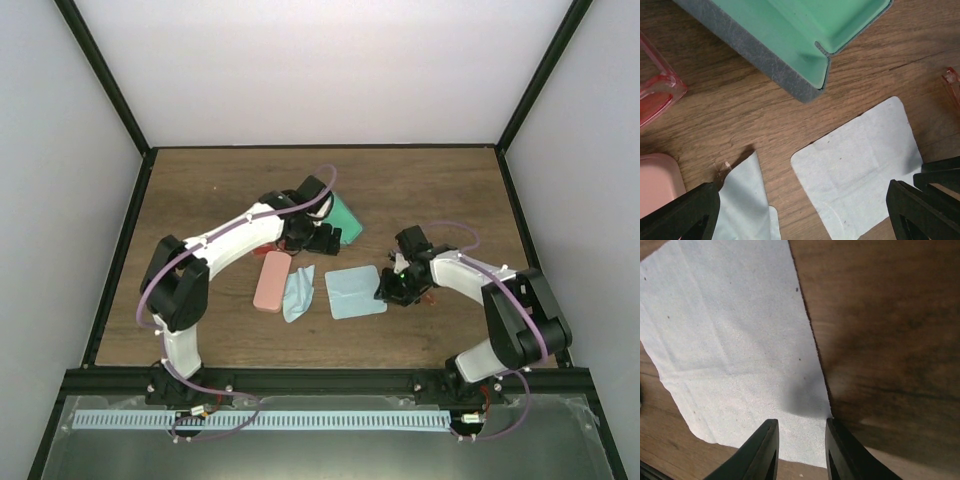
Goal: Organize the sunglasses
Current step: Adjust the glasses cleaning cloth at the center of the board.
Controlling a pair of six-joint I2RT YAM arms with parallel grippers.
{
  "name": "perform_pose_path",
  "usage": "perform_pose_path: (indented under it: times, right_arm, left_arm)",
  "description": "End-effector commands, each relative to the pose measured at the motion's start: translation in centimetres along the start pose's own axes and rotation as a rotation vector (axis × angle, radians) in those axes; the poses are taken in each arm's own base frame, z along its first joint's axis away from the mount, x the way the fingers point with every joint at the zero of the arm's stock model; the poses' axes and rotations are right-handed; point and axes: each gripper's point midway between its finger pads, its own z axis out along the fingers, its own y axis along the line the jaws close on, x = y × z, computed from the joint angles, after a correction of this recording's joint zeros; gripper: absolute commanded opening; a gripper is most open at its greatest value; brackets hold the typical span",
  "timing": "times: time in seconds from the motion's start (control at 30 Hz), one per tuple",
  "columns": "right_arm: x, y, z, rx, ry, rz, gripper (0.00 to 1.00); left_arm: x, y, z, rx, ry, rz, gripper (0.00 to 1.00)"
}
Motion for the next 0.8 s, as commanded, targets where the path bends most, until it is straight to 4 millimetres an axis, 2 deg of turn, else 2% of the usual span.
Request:
perform_pose_path:
  times: [0.0,0.17,0.3,0.4,0.47,0.5,0.57,0.63,0.7,0.73,0.77]
  right_arm:
    - [2.9,-1.9,-0.5,0.071,0.078,0.058,0.27]
    - [2.4,-0.7,-1.6,0.036,0.060,0.038,0.29]
    - [-1.3,1.7,-3.9,0.020,-0.042,-0.003,0.29]
    - [-3.9,3.0,-4.8,0.030,-0.085,-0.033,0.29]
    - [-5.6,2.9,-4.6,0.071,-0.111,-0.051,0.26]
    - [-6.5,2.7,-4.5,0.096,-0.126,-0.062,0.21]
    - [-8.2,2.1,-4.2,0.157,-0.155,-0.074,0.13]
    - [-9.8,1.5,-3.8,0.210,-0.175,-0.085,0.08]
    - [-10.9,1.1,-3.3,0.245,-0.191,-0.090,0.07]
    - [-11.2,0.9,-3.1,0.258,-0.192,-0.088,0.08]
    - [-11.5,0.8,-2.8,0.266,-0.191,-0.086,0.11]
  left_arm:
    - [0.0,0.5,-0.8,-0.001,-0.033,-0.010,0.93]
    - [0.3,0.8,-0.3,-0.008,-0.022,-0.022,0.91]
    - [0.4,1.6,0.2,-0.052,-0.012,-0.068,0.75]
    - [0.8,2.0,0.8,-0.066,-0.006,-0.121,0.57]
    - [1.0,2.3,1.2,-0.083,-0.002,-0.157,0.34]
    - [1.1,2.4,1.3,-0.094,0.001,-0.176,0.19]
    - [1.2,2.6,1.6,-0.111,-0.006,-0.207,0.09]
    - [1.2,2.3,1.9,-0.113,-0.011,-0.224,0.06]
    - [1.3,2.1,2.2,-0.117,-0.017,-0.233,0.07]
    - [1.3,1.9,2.4,-0.122,-0.019,-0.253,0.13]
    - [1.4,1.9,2.7,-0.129,-0.014,-0.262,0.23]
